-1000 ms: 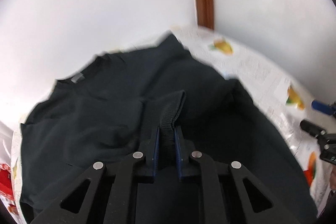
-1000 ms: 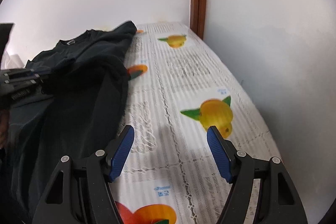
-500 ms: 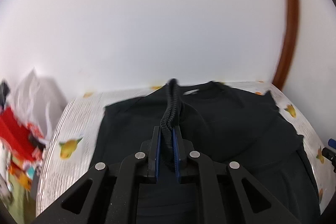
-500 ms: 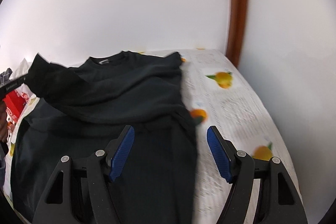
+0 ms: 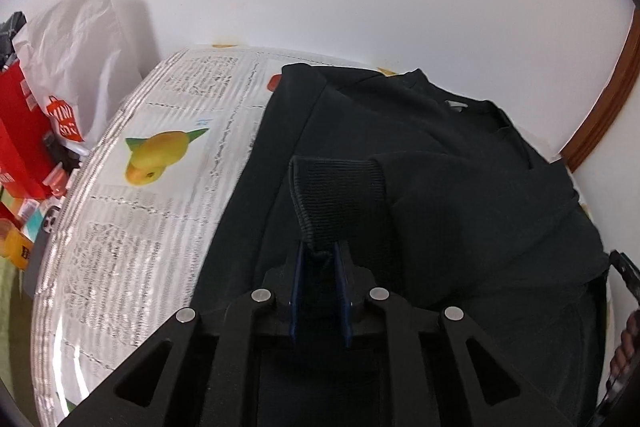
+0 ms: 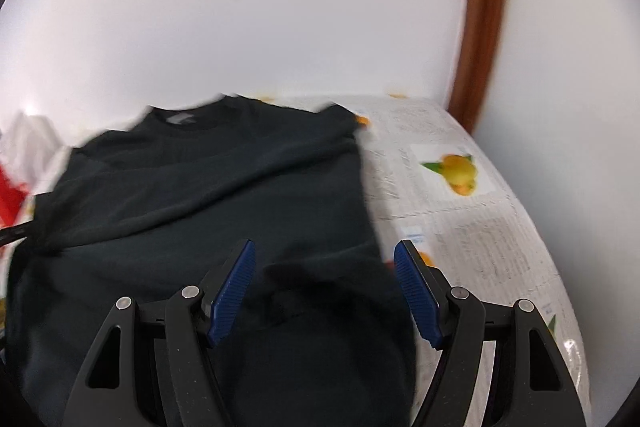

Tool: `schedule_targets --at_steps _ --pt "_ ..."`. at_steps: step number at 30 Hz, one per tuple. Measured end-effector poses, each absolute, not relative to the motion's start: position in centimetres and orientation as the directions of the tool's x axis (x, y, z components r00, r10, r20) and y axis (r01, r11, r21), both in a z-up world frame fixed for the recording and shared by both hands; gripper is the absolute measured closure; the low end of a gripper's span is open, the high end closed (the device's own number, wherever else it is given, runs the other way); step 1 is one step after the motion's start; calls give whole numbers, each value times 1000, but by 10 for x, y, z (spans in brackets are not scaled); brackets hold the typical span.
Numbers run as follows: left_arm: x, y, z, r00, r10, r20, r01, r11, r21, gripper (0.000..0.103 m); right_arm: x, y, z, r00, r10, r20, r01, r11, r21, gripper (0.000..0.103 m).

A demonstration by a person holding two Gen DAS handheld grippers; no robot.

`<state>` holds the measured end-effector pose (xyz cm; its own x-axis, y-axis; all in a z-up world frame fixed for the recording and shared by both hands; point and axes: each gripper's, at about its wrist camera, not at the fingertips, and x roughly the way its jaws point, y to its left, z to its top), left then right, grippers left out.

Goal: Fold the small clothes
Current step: 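Lay the cuff down along the folded side with the left tool, release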

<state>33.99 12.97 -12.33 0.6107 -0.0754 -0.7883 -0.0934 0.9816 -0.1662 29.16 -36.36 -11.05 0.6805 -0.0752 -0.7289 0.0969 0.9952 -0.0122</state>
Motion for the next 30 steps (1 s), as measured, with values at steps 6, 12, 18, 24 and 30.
schedule_targets --at_steps 6,12,18,24,30 --pt "336 132 -121 611 -64 -789 -80 986 -143 86 318 -387 -152 556 -66 -828 174 984 38 32" --pt "322 127 -109 645 -26 -764 -56 995 -82 86 287 -392 -128 626 -25 -780 160 982 97 32" --pt "293 121 -94 671 -23 -741 -31 998 -60 86 241 -387 -106 664 -67 -745 123 992 21 32" --pt "259 126 -94 648 -59 -759 -20 995 -94 83 196 -396 -103 652 -70 -755 137 990 27 32" --pt "218 138 -113 609 -70 -790 -37 993 -116 58 151 -403 -119 620 -50 -783 123 992 33 32"
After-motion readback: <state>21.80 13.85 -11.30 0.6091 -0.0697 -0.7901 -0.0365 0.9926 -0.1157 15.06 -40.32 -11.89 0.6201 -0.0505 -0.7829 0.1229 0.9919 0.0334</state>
